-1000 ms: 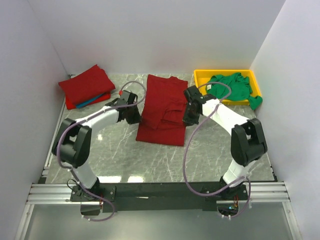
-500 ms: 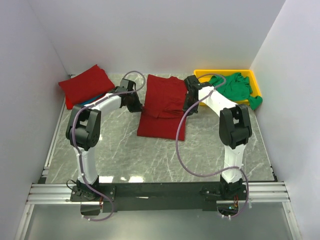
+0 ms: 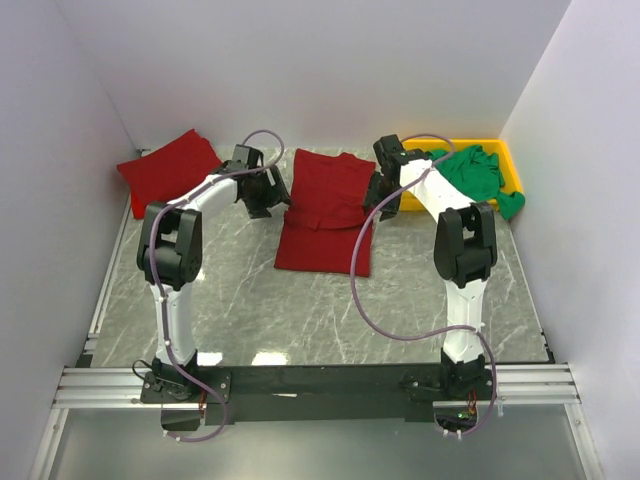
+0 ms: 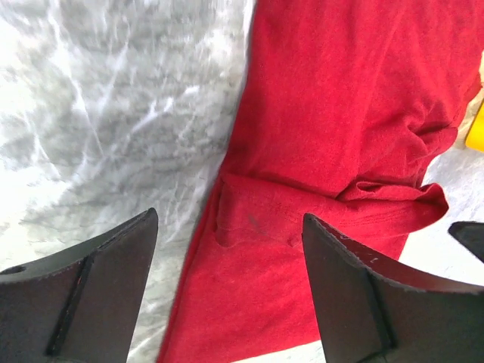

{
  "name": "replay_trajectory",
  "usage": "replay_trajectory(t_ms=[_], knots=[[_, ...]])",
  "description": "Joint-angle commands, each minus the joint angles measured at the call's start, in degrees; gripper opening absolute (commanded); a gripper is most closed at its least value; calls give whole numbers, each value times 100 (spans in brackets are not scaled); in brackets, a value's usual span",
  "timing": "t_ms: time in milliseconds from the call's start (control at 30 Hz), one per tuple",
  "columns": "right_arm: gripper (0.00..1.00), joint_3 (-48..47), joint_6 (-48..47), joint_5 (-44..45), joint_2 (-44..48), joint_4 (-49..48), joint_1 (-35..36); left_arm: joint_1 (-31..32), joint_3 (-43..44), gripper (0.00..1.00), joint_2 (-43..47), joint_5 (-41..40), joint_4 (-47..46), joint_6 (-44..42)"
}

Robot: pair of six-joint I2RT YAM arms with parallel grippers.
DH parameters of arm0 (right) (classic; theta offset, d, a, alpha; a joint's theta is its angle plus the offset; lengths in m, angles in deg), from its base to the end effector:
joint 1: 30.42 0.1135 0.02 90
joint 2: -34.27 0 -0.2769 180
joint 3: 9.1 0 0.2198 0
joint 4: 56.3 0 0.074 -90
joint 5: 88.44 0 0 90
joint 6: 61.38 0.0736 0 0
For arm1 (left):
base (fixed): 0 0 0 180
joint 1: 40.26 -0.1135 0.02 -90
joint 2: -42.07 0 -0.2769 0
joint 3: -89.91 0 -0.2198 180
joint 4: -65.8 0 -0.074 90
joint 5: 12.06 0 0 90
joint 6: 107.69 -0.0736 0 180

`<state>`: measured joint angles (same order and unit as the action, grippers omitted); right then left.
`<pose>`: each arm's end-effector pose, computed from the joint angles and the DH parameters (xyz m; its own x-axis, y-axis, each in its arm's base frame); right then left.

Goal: Fold and stack the t-shirts
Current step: Fold the tshirt

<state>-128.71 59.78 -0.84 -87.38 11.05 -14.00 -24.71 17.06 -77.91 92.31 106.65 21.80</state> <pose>0.4182 0.1265 0.2033 -0.9217 0.2673 -0.2809 0.2108 0.9534 0.2157 0.4370 -0.1406 0.1875 -0.8543 -0.4017 -0.3299 -0.1839 0.8272 -0.5310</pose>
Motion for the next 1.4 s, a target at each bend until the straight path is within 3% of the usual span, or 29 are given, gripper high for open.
replay_trajectory(t_ms=[0,133,400,767,1200,1367], knots=[[55,-302,-162,81,448,44,88,-43,204,83,361,162,135,-371],[55,-74,-242,-173,580,-97,526,-43,-323,80,677,417,-49,-634],[51,-293,-128,-665,-104,-150,1152,-17,-1456,75,1249,1162,-418,-951],[50,-855,31,-684,-912,-167,1179,308,-1721,76,898,2280,-788,-1206],[49,-1672,478,-166,-1493,-580,863,361,-1985,75,581,2158,-603,-1540],[49,-2516,637,-16,-1871,-536,757,361,-2055,76,634,2096,-498,-1637]])
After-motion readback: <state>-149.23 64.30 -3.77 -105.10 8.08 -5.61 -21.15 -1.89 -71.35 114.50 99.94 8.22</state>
